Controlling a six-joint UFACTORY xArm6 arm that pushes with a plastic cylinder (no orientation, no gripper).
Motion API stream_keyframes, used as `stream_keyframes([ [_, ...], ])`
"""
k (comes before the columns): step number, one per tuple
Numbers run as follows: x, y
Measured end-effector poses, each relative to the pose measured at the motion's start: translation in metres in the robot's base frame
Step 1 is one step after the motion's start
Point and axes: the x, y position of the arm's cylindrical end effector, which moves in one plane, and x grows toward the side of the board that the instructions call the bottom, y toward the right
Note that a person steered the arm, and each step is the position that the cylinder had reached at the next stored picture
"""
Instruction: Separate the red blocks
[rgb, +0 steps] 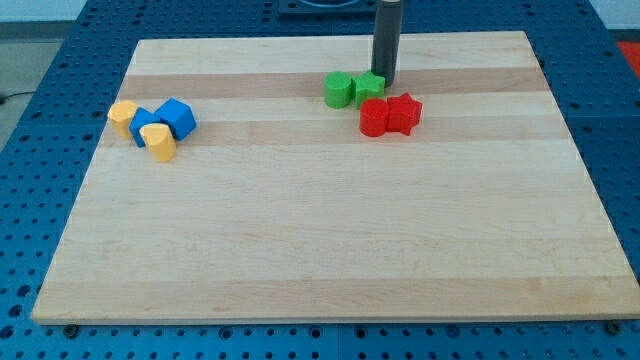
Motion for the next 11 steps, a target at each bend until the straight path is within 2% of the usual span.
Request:
stream_keyframes([
  [1,-0.015,0.024],
  [2,-0.003,0.022],
  [4,0.053,-0.001],
  [7,0.090,-0.005],
  [9,0.143,-0.002],
  [10,0.172,0.015],
  [11,0.172,0.054],
])
